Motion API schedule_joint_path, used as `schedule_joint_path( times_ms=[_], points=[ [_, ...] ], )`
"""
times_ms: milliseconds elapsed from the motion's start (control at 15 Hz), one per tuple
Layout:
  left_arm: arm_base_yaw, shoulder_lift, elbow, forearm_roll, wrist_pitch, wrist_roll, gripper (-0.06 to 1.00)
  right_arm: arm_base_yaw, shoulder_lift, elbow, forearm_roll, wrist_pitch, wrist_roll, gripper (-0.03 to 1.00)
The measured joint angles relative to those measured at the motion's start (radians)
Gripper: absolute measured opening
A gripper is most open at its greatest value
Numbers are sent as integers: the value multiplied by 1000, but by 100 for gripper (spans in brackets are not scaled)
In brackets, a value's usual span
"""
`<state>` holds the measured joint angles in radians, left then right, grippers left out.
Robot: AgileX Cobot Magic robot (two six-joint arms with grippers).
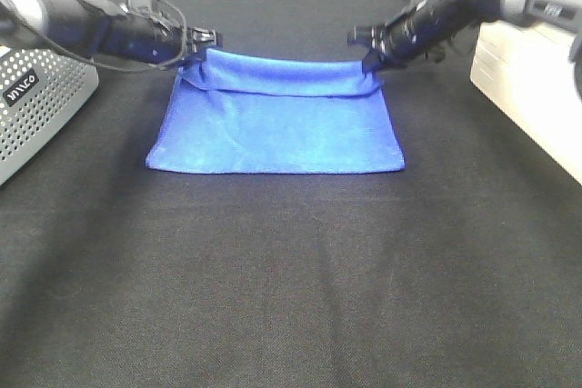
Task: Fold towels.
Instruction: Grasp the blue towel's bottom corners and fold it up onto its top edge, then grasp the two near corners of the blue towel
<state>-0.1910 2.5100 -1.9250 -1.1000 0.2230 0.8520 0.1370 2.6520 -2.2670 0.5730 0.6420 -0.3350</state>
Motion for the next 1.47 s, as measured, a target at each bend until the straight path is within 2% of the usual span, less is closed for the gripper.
schedule_joint_path(
  times_ms=[133,200,267,333,400,467,533,600,800,933,1000,1133,1200,1333,1400,1467],
  points=[
    [0,3,-11,2,-10,0,52,0,5,-1,-8,-4,7,53],
    [0,2,-12,6,-9,0,65,0,-2,-2,-20,1,8,70],
    [4,-2,-12,18,9,0,72,0,-14,-2,-55,34,8,79],
    [18,-17,-12,55,76,-4,74,0,-48,-2,-123,104,10,84],
    [35,-38,-12,82,133,-31,73,0,-72,-2,-155,146,27,85],
    [35,-38,-12,82,133,-31,73,0,-72,-2,-155,146,27,85],
    [54,-59,-12,108,210,-94,72,0,-94,-2,-172,185,46,86],
    [84,-73,-13,172,328,-227,71,0,-115,-9,-186,269,84,86],
    [109,-77,-13,382,521,-493,71,0,-127,-11,-195,416,186,85],
    [109,-118,39,486,574,-631,71,0,-139,-9,-196,494,246,77],
    [109,-154,89,507,569,-662,71,0,-157,15,-199,513,260,75],
    [109,-232,219,512,537,-683,71,0,-218,138,-201,510,261,73],
    [109,-264,279,512,518,-691,71,0,-265,247,-202,477,259,72],
    [109,-305,382,514,492,-700,71,0,-352,480,-181,343,237,72],
    [109,-307,408,514,490,-701,71,0,-410,617,-137,239,180,72],
    [109,-307,408,514,490,-701,71,0,-410,617,-137,239,180,72]
  ],
)
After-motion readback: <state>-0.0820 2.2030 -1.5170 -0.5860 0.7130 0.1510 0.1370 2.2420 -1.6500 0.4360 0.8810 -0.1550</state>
